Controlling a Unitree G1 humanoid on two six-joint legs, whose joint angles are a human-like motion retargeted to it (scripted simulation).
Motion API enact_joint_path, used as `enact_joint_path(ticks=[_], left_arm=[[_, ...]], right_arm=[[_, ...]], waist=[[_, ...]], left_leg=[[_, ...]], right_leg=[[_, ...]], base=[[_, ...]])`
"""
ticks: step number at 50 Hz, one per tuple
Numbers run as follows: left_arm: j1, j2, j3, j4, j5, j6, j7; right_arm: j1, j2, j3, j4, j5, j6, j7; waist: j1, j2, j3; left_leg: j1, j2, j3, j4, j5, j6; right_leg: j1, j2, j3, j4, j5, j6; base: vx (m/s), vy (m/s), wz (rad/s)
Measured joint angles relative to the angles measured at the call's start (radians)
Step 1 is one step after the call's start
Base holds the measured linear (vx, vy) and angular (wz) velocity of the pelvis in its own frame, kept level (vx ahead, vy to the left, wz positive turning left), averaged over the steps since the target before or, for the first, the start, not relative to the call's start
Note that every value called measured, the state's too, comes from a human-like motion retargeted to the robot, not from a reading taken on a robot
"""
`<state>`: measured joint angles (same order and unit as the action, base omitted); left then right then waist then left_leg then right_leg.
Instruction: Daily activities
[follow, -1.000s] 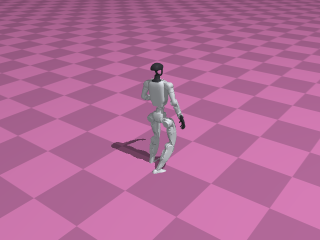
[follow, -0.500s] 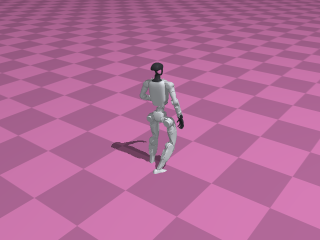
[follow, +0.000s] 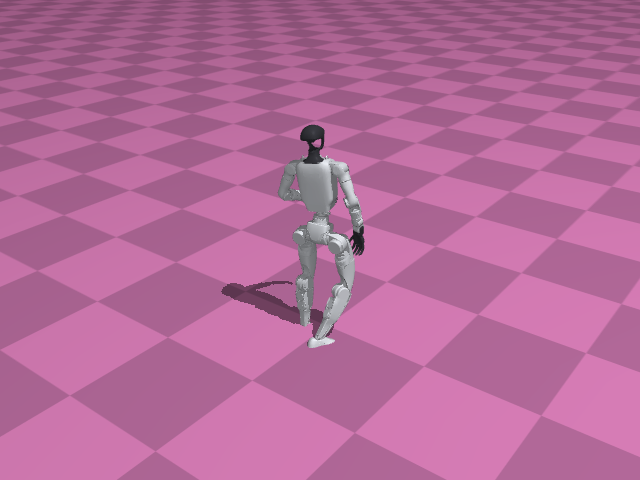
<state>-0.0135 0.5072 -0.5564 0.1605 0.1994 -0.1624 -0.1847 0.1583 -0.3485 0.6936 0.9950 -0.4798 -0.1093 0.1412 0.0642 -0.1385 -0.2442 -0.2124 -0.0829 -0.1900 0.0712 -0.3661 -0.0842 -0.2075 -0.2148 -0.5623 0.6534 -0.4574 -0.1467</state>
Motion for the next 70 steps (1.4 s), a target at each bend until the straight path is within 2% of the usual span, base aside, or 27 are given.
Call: enact_joint_path(ticks=[9, 15, 21, 28, 38, 70], left_arm=[[-0.048, 0.013, 0.003, -0.215, -0.098, -0.023, -0.025], [-0.202, -0.018, -0.039, -0.381, -0.198, -0.017, -0.021], [-0.372, -0.092, -0.11, -0.459, -0.293, 0.011, -0.008], [-0.474, -0.169, -0.187, -0.439, -0.381, 0.048, -0.028], [-0.489, -0.214, -0.251, -0.357, -0.428, 0.074, -0.083], [-0.497, -0.208, -0.29, -0.319, -0.361, 0.039, -0.032]], right_arm=[[0.018, 0.006, 0.006, 0.002, 0.028, 0.01, 0.024], [0.02, 0.014, 0.041, 0.025, 0.055, 0.026, 0.056], [0.001, 0.022, 0.07, 0.047, 0.089, 0.04, 0.082], [-0.025, 0.022, 0.077, 0.043, 0.125, 0.046, 0.099], [-0.034, 0.009, 0.084, 0.005, 0.139, 0.041, 0.107], [-0.026, -0.01, 0.116, -0.023, 0.082, 0.029, 0.044]], waist=[[0.004, 0.007, -0.021], [-0.004, 0.024, -0.044], [-0.016, 0.04, -0.057], [-0.025, 0.05, -0.056], [-0.031, 0.047, -0.047], [-0.017, 0.052, -0.052]], left_leg=[[0.011, 0.004, -0.008, -0.069, 0.039, -0.011], [0.013, 0.008, -0.02, -0.094, 0.057, -0.021], [0.006, 0.01, -0.03, -0.1, 0.068, -0.032], [-0.001, 0.012, -0.032, -0.107, 0.082, -0.045], [-0.007, 0.01, -0.031, -0.108, 0.088, -0.055], [-0.021, 0.013, -0.04, -0.109, 0.092, -0.061]], right_leg=[[-0.014, -0.002, -0.008, 0.002, 0.004, 0.001], [-0.018, 0.001, -0.014, 0.006, 0.015, -0.003], [-0.021, 0.003, -0.022, 0.007, 0.023, -0.007], [-0.024, 0.005, -0.031, 0.005, 0.027, -0.011], [-0.025, 0.003, -0.039, 0.007, 0.026, -0.013], [-0.025, 0.012, -0.052, -0.004, 0.031, -0.015]], base=[[0.0, 0.0, 0.0], [0.0, 0.0, 0.0], [0.0, 0.0, 0.0], [0.0, 0.0, 0.0], [0.0, 0.0, 0.0], [0.0, 0.0, 0.0]])
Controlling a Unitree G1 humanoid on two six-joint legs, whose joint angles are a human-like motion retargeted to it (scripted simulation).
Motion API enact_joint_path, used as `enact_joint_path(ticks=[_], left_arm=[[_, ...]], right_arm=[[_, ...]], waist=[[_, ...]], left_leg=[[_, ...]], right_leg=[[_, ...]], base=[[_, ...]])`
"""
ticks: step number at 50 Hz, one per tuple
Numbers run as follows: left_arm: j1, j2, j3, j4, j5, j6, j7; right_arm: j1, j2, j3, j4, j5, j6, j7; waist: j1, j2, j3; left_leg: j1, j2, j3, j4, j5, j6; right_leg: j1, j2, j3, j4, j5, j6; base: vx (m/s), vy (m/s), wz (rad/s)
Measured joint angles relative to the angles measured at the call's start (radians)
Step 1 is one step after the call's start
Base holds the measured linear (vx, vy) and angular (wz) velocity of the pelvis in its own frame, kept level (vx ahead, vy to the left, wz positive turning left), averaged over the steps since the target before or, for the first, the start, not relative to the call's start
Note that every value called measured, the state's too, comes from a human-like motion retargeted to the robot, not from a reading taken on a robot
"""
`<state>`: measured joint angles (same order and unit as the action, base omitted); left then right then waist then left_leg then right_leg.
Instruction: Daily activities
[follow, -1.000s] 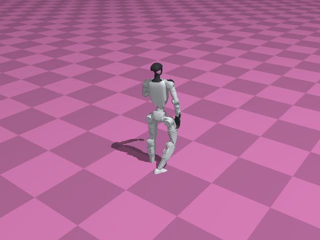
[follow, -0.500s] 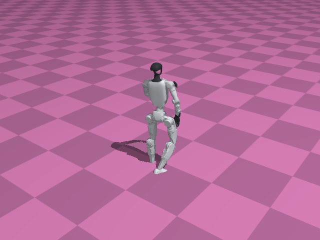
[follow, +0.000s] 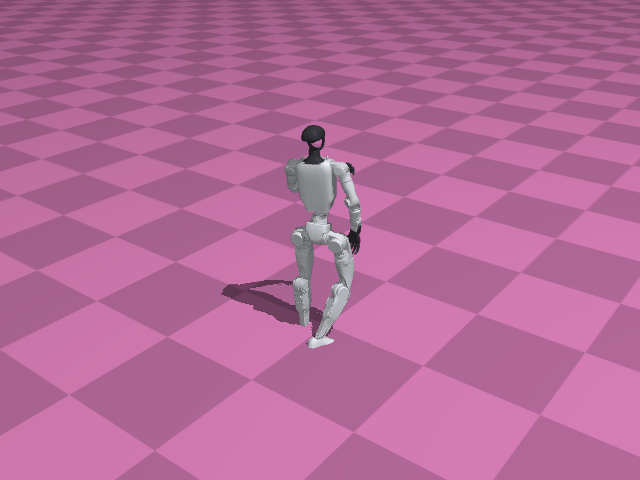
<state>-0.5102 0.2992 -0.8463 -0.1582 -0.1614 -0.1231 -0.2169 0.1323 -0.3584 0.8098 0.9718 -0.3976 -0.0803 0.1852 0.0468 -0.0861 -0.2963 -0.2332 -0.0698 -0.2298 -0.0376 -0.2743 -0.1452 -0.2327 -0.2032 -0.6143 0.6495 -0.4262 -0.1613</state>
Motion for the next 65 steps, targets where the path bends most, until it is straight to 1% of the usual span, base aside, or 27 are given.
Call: enact_joint_path(ticks=[2, 10, 12, 28, 32, 38, 45, 53, 60, 65], left_arm=[[-0.009, 0.005, -0.003, 0.0, 0.006, -0.001, 0.01], [-0.021, 0.014, -0.011, 0.0, 0.037, -0.008, 0.033], [-0.026, 0.018, -0.008, -0.001, 0.051, -0.011, 0.038], [-0.046, 0.046, 0.021, -0.026, 0.164, -0.026, 0.038], [-0.029, 0.081, 0.044, -0.028, 0.19, -0.03, 0.04], [0.062, 0.14, 0.071, 0.017, 0.227, -0.028, 0.045], [0.244, 0.21, 0.131, 0.141, 0.294, -0.022, 0.081], [0.465, 0.273, 0.251, 0.403, 0.408, -0.001, 0.123], [0.588, 0.252, 0.337, 0.683, 0.505, 0.017, 0.13], [0.611, 0.218, 0.363, 0.807, 0.545, 0.018, 0.13]], right_arm=[[-0.004, -0.003, 0.001, -0.002, -0.002, 0.0, -0.005], [-0.005, -0.006, -0.001, -0.009, -0.016, -0.002, -0.019], [-0.009, -0.01, -0.002, -0.013, -0.022, -0.003, -0.022], [-0.013, -0.01, 0.002, -0.009, -0.077, -0.005, -0.021], [-0.017, -0.007, 0.0, -0.001, -0.09, -0.004, -0.018], [-0.051, 0.0, 0.0, -0.015, -0.105, -0.012, -0.027], [-0.249, -0.021, -0.034, -0.166, -0.116, -0.037, -0.092], [-0.336, -0.094, -0.076, -0.433, -0.093, -0.084, -0.168], [-0.349, -0.143, -0.137, -0.668, -0.059, -0.1, -0.221], [-0.327, -0.16, -0.171, -0.752, -0.045, -0.095, -0.244]], waist=[[-0.003, 0.003, 0.0], [0.001, 0.008, 0.0], [-0.003, 0.01, 0.0], [0.002, 0.016, 0.0], [0.012, 0.013, 0.005], [0.028, -0.003, 0.017], [0.049, -0.034, 0.023], [0.05, -0.063, 0.036], [0.033, -0.074, 0.035], [0.018, -0.073, 0.033]], left_leg=[[-0.002, 0.004, 0.003, 0.003, -0.01, -0.004], [-0.007, 0.004, -0.003, 0.007, -0.003, -0.003], [-0.007, 0.008, 0.001, 0.006, -0.01, -0.006], [-0.019, 0.009, -0.005, 0.021, -0.018, -0.003], [-0.025, 0.006, -0.007, 0.033, -0.027, 0.001], [-0.036, 0.003, -0.007, 0.06, -0.045, 0.01], [-0.046, -0.006, -0.006, 0.078, -0.057, 0.025], [-0.043, -0.015, -0.007, 0.063, -0.046, 0.042], [-0.031, -0.026, -0.005, 0.039, -0.029, 0.05], [-0.026, -0.034, -0.005, 0.026, -0.018, 0.048]], right_leg=[[0.001, 0.012, 0.009, -0.009, -0.007, -0.002], [0.001, 0.008, -0.002, -0.007, 0.004, -0.002], [0.001, 0.018, 0.008, -0.015, -0.003, -0.004], [-0.002, 0.022, 0.005, -0.014, 0.0, -0.008], [-0.005, 0.02, 0.008, -0.008, -0.002, -0.008], [-0.01, 0.018, 0.014, 0.003, -0.002, -0.01], [-0.022, 0.006, 0.021, 0.026, -0.005, -0.01], [-0.044, -0.015, 0.03, 0.064, -0.012, -0.015], [-0.058, -0.039, 0.034, 0.1, -0.026, -0.008], [-0.067, -0.05, 0.038, 0.114, -0.038, -0.001]], base=[[0.0, 0.0, 0.0], [0.0, 0.0, 0.0], [0.0, 0.0, 0.0], [0.0, 0.0, 0.0], [0.0, 0.0, 0.0], [0.0, 0.0, 0.0], [0.0, 0.0, 0.0], [0.0, 0.0, 0.0], [0.0, 0.0, 0.0], [0.0, 0.0, 0.0]])
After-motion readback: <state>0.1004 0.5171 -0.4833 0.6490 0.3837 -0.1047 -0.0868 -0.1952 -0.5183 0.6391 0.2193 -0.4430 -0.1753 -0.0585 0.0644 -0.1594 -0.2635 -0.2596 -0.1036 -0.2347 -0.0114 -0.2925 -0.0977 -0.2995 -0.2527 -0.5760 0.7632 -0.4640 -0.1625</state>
